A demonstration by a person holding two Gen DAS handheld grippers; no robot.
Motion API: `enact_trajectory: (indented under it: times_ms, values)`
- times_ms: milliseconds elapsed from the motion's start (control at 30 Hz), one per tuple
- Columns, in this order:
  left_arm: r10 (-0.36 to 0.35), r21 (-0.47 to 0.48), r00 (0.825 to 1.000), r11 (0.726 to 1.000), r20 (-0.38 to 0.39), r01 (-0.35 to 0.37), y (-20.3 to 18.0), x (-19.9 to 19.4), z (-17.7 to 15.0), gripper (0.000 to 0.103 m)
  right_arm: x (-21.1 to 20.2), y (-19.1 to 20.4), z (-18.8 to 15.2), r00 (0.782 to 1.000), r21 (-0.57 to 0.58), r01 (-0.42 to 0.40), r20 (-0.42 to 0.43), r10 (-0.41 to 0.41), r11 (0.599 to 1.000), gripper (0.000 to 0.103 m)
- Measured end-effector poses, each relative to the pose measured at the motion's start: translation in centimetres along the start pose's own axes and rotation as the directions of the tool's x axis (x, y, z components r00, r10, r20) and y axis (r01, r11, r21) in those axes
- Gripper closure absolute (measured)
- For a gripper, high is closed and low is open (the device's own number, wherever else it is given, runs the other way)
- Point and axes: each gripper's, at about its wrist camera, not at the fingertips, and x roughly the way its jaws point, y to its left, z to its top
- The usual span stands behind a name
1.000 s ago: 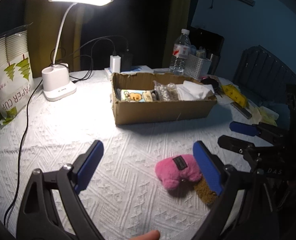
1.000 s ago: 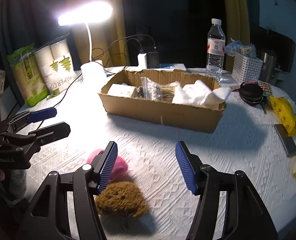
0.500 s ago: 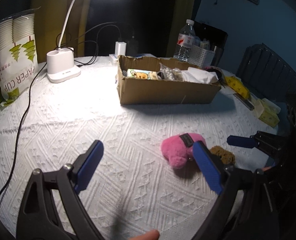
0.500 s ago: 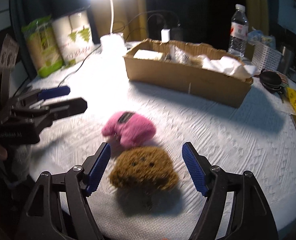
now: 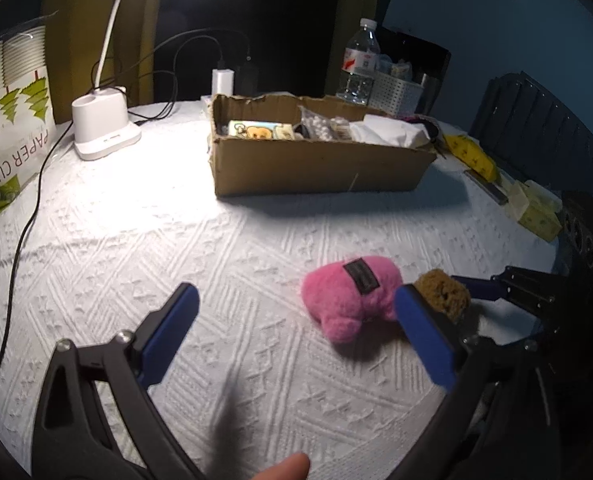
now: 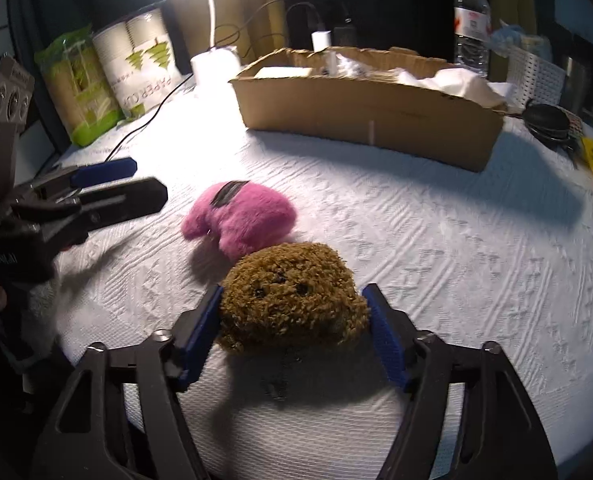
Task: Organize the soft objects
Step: 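Grasp the brown fuzzy plush with the right gripper while the left grasps the pink plush, then carry the pink plush into the box with the left gripper while the right carries the brown plush there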
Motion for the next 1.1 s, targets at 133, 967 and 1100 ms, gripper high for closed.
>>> enact_trajectory:
  times_ms: [133, 967, 1100]
  values:
    - [0.009, 0.021, 1.000, 1.000, -0.030, -0.008, -1.1, 1.2, 0.2, 0.004, -0.2, -1.5, -0.2, 1.000, 0.030, 0.006, 0.014, -0.006, 1.000, 0.034]
    - [0.049, 0.129, 0.986, 0.991, -0.159, -0.028, -5.7, 6.7, 1.3, 0.037, -3.7, -9.9, 0.1, 0.992, 0.201, -0.013, 0.126, -0.013, 0.980, 0.034]
    - [0.029, 0.133, 0.991, 0.991, -0.130, -0.012, -6.0, 6.0, 1.9, 0.037, -4.1, -9.8, 0.9, 0.990, 0.190, -0.015, 0.138, -0.012, 0.982, 0.034]
